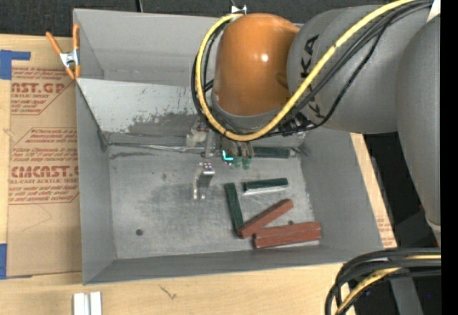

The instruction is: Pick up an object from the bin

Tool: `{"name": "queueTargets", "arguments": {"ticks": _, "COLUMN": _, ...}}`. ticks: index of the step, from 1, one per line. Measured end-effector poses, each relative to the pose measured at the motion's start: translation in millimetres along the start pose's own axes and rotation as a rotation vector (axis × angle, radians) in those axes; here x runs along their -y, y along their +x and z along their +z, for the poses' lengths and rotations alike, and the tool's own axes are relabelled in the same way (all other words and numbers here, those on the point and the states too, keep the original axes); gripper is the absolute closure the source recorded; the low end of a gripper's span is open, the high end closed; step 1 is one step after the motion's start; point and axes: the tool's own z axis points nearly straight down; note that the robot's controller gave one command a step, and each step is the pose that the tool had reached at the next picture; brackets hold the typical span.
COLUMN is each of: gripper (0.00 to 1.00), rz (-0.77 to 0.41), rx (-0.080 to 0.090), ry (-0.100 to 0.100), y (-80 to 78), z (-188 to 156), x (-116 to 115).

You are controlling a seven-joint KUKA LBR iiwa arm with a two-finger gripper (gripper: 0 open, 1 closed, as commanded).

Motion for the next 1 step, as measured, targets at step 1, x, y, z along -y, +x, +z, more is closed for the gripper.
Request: {"name": "queueTargets", "arguments": {"ticks": 1, "gripper": 0.0, "rz": 0.001, "rx": 0.007, "ry": -0.001, "y": -1.8, "z": -4.2, "x": 0.5}}
